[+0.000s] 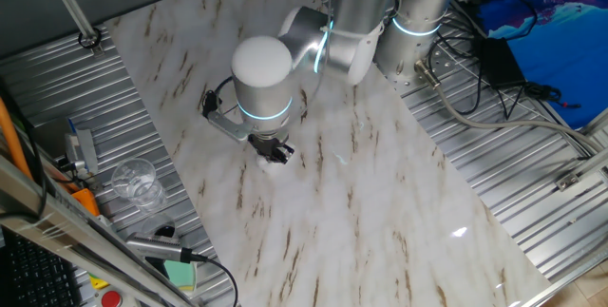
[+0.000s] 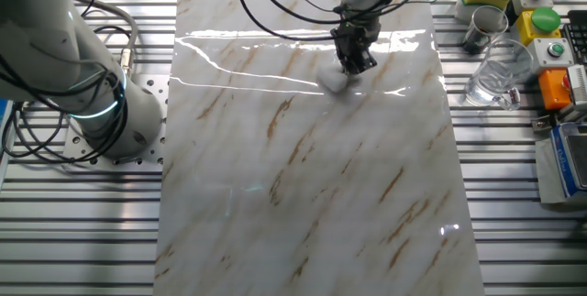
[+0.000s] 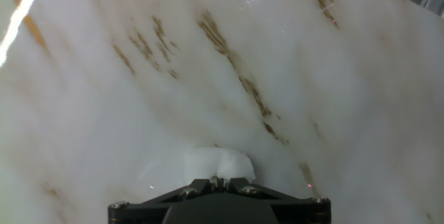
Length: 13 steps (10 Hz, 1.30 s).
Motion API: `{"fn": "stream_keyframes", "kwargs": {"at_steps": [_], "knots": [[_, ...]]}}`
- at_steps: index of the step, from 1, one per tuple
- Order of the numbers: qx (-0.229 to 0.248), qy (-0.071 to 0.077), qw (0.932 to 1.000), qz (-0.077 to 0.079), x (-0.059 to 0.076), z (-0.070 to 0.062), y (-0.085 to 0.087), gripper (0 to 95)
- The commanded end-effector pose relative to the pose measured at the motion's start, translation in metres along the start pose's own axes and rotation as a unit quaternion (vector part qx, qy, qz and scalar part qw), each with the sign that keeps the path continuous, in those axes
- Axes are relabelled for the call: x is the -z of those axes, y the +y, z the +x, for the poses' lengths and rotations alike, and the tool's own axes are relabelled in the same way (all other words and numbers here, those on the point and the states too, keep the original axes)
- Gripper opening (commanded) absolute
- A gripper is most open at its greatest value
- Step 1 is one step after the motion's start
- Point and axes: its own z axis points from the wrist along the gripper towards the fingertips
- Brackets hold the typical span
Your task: Clean the tabletop with a sponge
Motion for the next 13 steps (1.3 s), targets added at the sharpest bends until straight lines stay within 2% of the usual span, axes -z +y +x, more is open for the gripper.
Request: {"fn": "stream_keyframes", "kwargs": {"at_steps": [1, 7, 12, 13], "knots": [[-0.003, -0.004, 1.0, -0.003, -0.012, -0.002, 0.005, 0.0], [-0.037, -0.006, 0.9993, -0.005, -0.022, -0.017, 0.042, 0.0], [-0.05, -0.006, 0.9987, -0.013, -0.022, -0.016, 0.049, 0.0], [-0.047, -0.005, 0.9988, -0.009, -0.022, -0.016, 0.049, 0.0]]}}
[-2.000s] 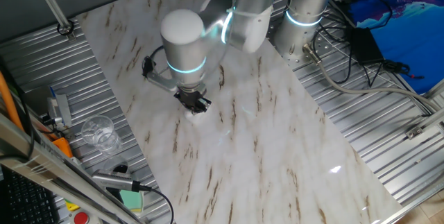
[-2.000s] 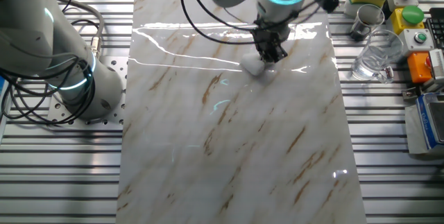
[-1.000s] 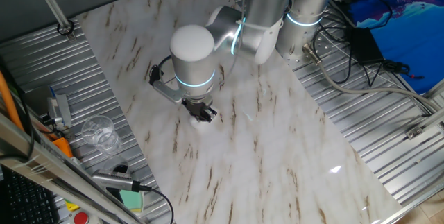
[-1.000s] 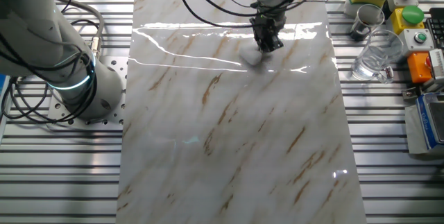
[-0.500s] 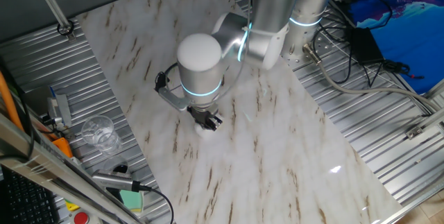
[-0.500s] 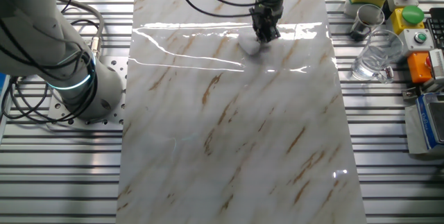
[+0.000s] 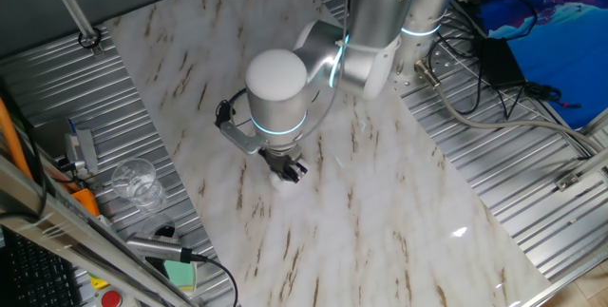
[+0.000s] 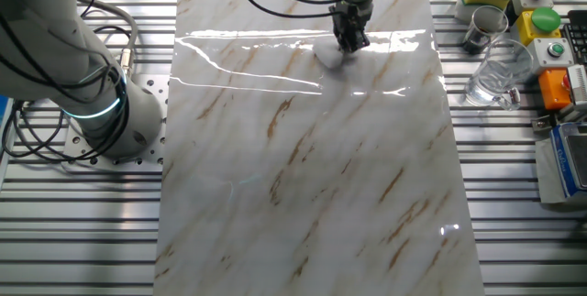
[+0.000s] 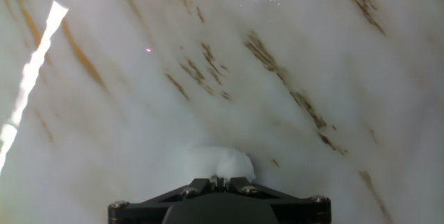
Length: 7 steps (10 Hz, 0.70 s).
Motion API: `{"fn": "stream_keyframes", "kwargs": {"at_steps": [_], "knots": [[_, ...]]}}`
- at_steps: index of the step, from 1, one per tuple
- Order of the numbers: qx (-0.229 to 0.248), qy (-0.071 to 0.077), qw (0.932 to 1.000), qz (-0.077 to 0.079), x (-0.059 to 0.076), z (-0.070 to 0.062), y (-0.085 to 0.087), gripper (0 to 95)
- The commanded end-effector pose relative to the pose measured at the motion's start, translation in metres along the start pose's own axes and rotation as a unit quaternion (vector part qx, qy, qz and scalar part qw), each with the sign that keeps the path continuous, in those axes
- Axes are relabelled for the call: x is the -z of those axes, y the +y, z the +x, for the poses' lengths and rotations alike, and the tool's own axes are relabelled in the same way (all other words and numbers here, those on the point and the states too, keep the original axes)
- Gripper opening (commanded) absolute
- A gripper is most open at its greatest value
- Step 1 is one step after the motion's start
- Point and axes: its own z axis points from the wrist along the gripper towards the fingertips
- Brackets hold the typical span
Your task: Clean the tabletop with a sponge
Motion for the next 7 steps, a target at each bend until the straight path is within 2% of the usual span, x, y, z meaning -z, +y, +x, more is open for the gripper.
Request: {"fn": "stream_keyframes", "kwargs": {"at_steps": [1, 2, 3, 4, 6, 7], "knots": [[0.004, 0.004, 0.9999, 0.009, -0.023, 0.0, 0.0, 0.0], [0.013, 0.009, 0.9998, 0.015, -0.02, 0.0, -0.005, 0.0], [0.03, 0.011, 0.9995, 0.004, -0.014, 0.0, -0.02, 0.0], [0.036, 0.014, 0.9992, -0.014, -0.012, 0.002, -0.032, 0.0], [0.037, 0.012, 0.9982, -0.045, -0.013, 0.004, -0.045, 0.0], [0.04, 0.011, 0.9982, -0.043, -0.014, 0.004, -0.048, 0.0]]}}
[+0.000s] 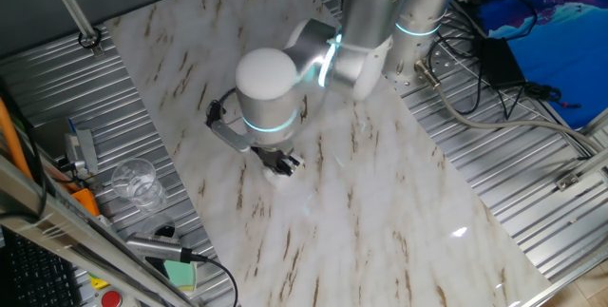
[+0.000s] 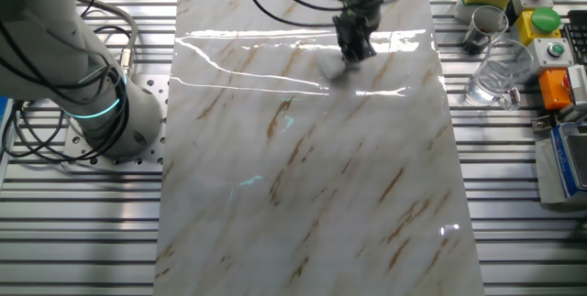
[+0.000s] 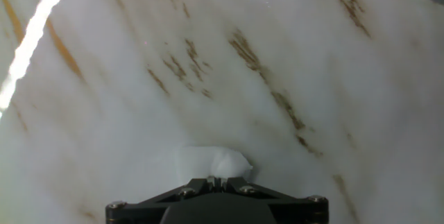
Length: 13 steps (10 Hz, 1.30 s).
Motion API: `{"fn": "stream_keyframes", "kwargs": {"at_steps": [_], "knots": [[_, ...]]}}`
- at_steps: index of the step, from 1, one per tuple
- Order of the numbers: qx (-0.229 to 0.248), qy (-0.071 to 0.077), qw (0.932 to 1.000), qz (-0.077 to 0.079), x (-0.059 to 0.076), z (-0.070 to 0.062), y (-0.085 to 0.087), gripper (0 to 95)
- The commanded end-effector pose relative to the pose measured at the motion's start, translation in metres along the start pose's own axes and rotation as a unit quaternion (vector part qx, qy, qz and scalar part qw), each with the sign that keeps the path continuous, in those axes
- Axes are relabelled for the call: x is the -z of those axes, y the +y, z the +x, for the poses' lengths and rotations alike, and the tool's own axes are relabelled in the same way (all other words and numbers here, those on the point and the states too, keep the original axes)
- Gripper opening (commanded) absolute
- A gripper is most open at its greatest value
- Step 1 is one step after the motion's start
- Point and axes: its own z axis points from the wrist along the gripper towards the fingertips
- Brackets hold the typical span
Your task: Clean the tabletop with a sponge
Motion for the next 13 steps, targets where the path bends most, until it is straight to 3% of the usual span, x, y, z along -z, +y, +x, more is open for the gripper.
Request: {"fn": "stream_keyframes", "kwargs": {"at_steps": [1, 5, 7, 10, 11, 13], "knots": [[0.004, -0.01, 0.9992, -0.038, -0.015, 0.001, -0.016, 0.0], [0.043, -0.003, 0.9984, -0.036, -0.006, 0.007, -0.047, 0.0], [0.051, 0.004, 0.9981, -0.035, -0.003, 0.009, -0.051, 0.0], [0.039, 0.001, 0.9981, -0.048, -0.001, 0.002, -0.04, 0.0], [0.027, 0.006, 0.9989, -0.038, -0.003, -0.005, -0.025, 0.0], [0.02, 0.002, 0.999, -0.041, -0.009, -0.009, -0.013, 0.0]]}}
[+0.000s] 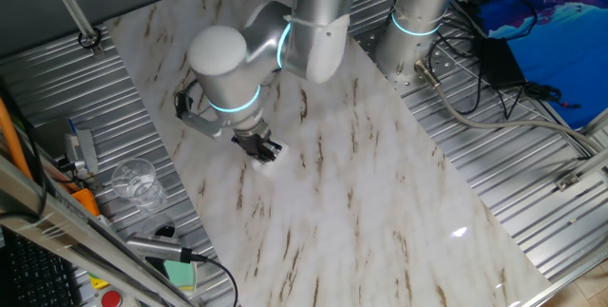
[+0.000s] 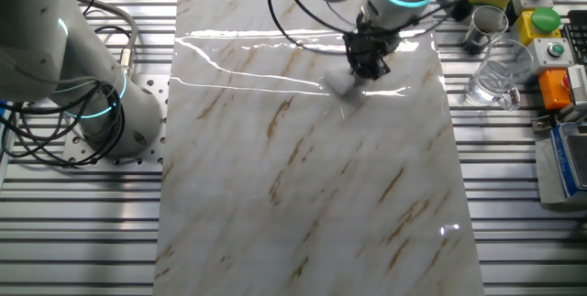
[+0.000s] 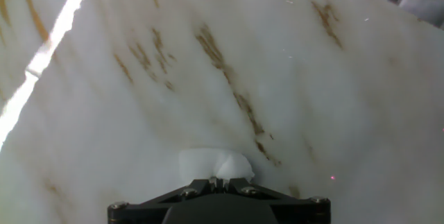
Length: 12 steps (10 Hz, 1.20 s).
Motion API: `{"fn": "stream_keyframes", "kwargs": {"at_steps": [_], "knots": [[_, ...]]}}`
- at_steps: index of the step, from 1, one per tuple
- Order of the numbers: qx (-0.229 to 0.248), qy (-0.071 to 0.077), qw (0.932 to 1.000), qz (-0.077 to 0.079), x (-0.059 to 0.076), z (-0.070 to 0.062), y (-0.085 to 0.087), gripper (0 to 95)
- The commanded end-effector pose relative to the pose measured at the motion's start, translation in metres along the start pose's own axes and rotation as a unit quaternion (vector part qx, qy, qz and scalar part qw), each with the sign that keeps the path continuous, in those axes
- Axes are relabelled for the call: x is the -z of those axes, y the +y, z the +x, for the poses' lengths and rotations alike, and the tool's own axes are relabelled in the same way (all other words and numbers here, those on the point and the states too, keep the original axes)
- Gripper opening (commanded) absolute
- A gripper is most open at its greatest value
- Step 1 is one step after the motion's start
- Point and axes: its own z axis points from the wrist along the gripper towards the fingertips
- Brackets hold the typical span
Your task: Clean the tabletop with a sponge
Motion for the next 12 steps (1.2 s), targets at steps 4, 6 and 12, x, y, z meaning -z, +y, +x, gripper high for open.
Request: {"fn": "stream_keyframes", "kwargs": {"at_steps": [4, 6, 12], "knots": [[-0.043, -0.014, 0.9987, -0.025, -0.013, -0.008, 0.03, 0.0], [-0.062, -0.019, 0.9973, -0.035, -0.019, -0.012, 0.049, 0.0], [-0.103, -0.019, 0.9938, -0.038, -0.023, -0.013, 0.082, 0.0]]}}
